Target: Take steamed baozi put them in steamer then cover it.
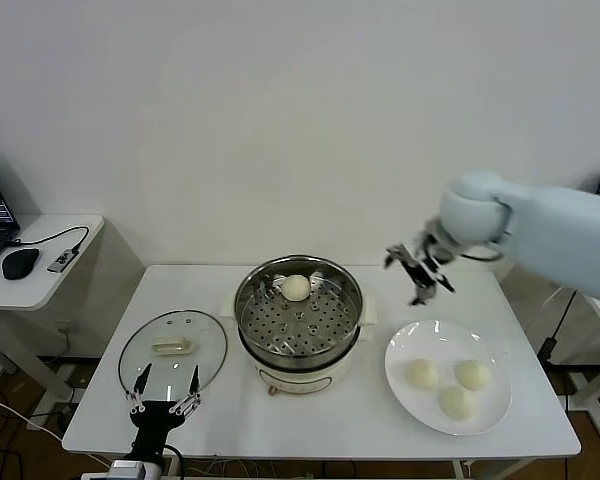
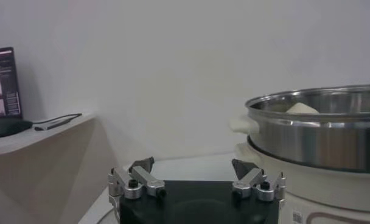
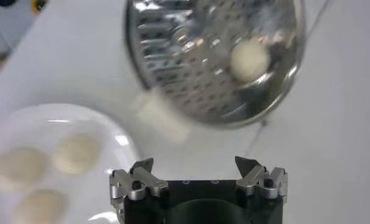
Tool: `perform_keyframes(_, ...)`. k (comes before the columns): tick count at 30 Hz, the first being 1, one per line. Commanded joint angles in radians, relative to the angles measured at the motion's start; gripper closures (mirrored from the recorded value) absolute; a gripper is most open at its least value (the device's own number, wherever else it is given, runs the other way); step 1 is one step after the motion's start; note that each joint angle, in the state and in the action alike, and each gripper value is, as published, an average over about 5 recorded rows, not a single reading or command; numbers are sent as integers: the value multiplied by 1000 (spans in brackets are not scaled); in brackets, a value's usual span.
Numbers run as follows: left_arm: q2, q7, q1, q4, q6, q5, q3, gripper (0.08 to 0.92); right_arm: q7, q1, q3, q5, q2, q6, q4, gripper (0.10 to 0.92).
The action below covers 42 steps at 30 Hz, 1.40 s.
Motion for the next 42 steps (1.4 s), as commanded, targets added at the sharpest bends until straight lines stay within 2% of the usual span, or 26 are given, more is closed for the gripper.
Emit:
perform_keyframes(1, 0, -1, 4, -9, 5, 8, -6, 177, -1, -169, 37, -64, -207, -107, 123, 203)
perform_keyframes(10, -9, -1, 9, -6, 5, 17, -16, 177, 25, -464, 244, -138, -177, -114, 48, 203)
perform_keyframes(19, -11, 0, 11, -2, 4, 20, -24, 177, 44, -627, 355, -188, -105, -110, -54, 203)
perform_keyframes(37, -9, 0, -2, 17, 2, 21, -33, 177, 86, -750, 446, -212, 34, -95, -205, 203)
perform_keyframes(42, -11, 0, -5, 23, 1, 20, -35, 177, 85, -754, 450, -219, 44, -99, -218, 224)
